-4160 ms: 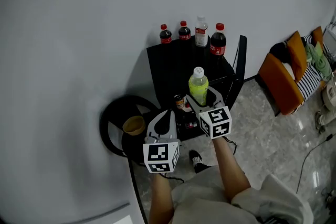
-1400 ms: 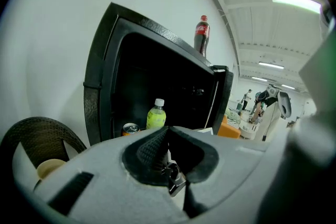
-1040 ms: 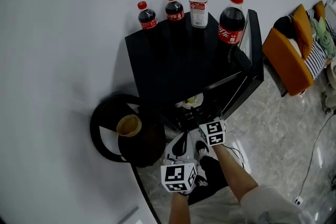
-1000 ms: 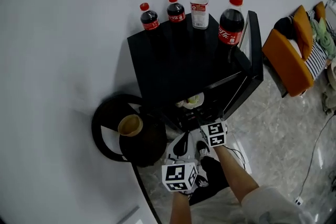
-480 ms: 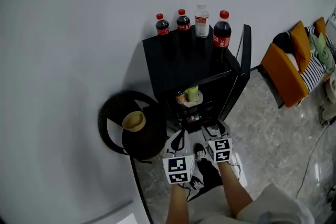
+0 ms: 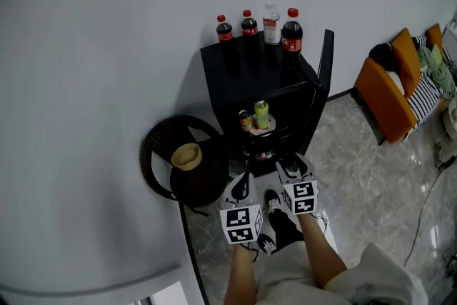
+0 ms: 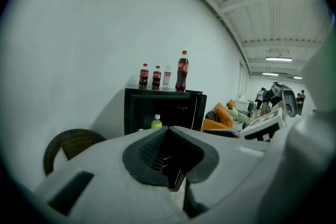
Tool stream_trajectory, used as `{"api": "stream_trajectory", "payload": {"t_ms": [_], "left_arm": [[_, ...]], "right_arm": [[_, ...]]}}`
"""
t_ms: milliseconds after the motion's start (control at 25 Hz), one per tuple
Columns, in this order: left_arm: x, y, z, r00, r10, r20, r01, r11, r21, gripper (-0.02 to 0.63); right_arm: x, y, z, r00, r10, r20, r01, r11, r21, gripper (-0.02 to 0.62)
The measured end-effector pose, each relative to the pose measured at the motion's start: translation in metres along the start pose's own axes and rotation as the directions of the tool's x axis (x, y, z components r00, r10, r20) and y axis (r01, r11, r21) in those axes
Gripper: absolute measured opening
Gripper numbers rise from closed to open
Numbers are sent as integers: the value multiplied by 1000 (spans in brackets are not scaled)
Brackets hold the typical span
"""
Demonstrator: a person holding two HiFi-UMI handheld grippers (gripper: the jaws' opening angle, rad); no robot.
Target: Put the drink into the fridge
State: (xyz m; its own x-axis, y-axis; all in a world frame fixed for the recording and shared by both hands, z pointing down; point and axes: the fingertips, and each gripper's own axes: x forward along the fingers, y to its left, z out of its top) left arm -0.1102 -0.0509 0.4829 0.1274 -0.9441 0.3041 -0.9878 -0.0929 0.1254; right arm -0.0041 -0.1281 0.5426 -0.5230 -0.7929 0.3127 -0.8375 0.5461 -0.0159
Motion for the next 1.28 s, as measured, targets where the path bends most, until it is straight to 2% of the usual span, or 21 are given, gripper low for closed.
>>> {"api": "stream_trajectory", "payload": {"t_ms": [80,240,320,520,640,840,1000,1160,1280], "left_arm": [[-4,-6,6,1000,-10,17,10,1000,6,9],[-7,-17,14,999,-33,29,32,998,47,9],[-10,-19,15,999,-37,27,35,998,58,9],[-13,-22,22,998,-49,38,47,997,54,9],[-8,-30,20,997,-73,29,71,995,63,9],[-2,-39,16,997,-72,-8,72,992,105,9],[1,-49,24,994,-112,-11,113,989,99,8],[6,-56,43,991,-132,12,130,986,106,9],[10,-60,63,989,-146,38,141,982,123,9]], "right_arm": [[-6,3,4,1000,0,14,0,1000,9,201],[-10,4,19,998,-11,55,10,1000,25,152],[-16,3,28,996,-25,87,22,999,31,83],[-28,0,41,993,-25,111,21,999,34,17],[-36,-7,48,993,-13,114,9,999,37,8],[-47,-29,54,994,-45,98,40,998,54,8],[-50,-36,61,993,-67,94,69,997,-19,8],[-54,-41,70,992,-74,105,77,997,-19,8],[-56,-42,73,995,-66,76,72,995,-70,8]]}}
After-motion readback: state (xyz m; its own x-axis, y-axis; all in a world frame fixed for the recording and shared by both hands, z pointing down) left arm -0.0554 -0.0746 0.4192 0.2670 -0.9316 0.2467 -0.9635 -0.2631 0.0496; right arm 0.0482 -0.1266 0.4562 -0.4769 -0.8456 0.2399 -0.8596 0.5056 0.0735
